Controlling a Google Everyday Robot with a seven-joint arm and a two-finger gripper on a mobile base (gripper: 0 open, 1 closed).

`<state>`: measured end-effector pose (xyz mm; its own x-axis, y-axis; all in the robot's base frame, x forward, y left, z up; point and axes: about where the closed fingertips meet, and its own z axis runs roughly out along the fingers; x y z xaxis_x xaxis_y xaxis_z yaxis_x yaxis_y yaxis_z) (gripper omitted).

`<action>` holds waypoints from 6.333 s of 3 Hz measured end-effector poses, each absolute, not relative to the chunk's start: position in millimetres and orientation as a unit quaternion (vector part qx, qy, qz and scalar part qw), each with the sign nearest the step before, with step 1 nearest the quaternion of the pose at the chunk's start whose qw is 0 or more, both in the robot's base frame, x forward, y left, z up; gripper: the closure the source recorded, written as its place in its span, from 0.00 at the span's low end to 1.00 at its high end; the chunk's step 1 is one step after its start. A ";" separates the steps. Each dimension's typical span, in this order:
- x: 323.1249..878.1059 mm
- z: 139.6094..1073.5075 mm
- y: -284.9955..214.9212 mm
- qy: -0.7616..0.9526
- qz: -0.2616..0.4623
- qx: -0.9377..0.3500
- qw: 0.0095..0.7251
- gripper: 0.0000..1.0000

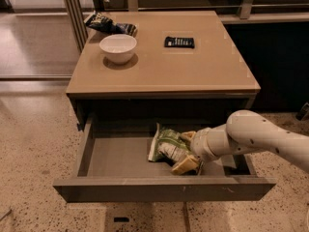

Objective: Pick green jalapeno chip bag from top drawer and place on counter

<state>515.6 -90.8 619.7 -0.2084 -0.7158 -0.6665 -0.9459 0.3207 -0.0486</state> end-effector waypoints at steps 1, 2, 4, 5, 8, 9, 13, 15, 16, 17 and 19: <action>521.9 602.2 -85.3 0.752 0.185 -0.556 0.302 0.43; 522.1 602.0 -85.1 0.752 0.184 -0.556 0.302 0.66; 507.5 647.6 -86.7 0.756 0.185 -0.558 0.288 1.00; 505.5 689.5 -92.9 0.759 0.182 -0.557 0.285 1.00; 534.4 824.6 -91.2 0.730 0.139 -0.572 0.348 1.00; 534.1 825.7 -89.5 0.723 0.128 -0.580 0.354 1.00; 637.9 928.9 -58.1 0.605 0.013 -0.640 0.473 1.00; 719.3 880.7 -92.1 0.646 0.048 -0.561 0.515 1.00; 737.4 859.6 -97.1 0.676 0.065 -0.533 0.505 1.00; 743.7 844.2 -97.7 0.706 0.078 -0.513 0.481 1.00; 744.2 845.7 -98.4 0.710 0.081 -0.509 0.480 0.58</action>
Offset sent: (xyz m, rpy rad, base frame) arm 0.0056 0.0049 -0.0158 -0.0100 -0.0058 0.0058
